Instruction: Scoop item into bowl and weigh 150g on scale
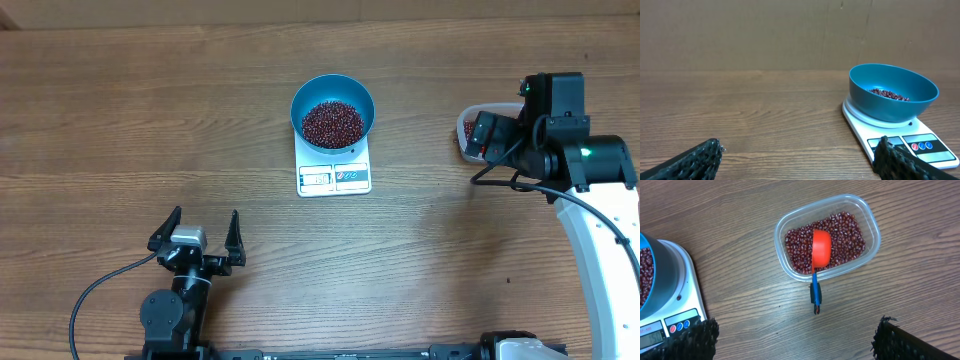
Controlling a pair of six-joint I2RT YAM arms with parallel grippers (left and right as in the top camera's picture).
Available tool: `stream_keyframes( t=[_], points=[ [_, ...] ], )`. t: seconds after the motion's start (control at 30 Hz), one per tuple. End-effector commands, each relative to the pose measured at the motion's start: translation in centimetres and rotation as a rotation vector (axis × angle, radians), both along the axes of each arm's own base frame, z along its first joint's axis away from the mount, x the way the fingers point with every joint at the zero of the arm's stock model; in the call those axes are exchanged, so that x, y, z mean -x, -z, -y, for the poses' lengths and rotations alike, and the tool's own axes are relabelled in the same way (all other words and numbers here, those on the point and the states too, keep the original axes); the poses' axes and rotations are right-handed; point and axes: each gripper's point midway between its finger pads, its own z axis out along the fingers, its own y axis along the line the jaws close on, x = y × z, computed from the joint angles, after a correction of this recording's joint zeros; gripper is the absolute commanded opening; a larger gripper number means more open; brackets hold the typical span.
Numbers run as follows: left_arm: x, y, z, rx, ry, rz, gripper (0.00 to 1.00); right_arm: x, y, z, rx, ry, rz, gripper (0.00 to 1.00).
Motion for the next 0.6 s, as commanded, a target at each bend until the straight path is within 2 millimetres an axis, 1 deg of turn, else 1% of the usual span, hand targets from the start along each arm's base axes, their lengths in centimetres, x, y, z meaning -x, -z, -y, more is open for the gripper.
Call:
stream_keyframes(
  t=[0.0, 0.47, 0.57],
  points=[
    [0.0, 0.0, -0.1, 0.0, -0.003, 0.005, 1.0, 0.0, -0.8, -0.2, -0.005, -0.005, 0.027, 1.0],
    [0.0, 0.0, -0.1, 0.0, -0.004, 0.004, 0.99, -0.3, -1.0, -0.2, -0.008, -0.002, 0.042, 1.0],
    [0.0, 0.0, -0.1, 0.0, -0.003, 0.004, 1.0, -1.4, -1.8, -0.3, -0.037, 0.035, 0.104, 1.0]
  ],
)
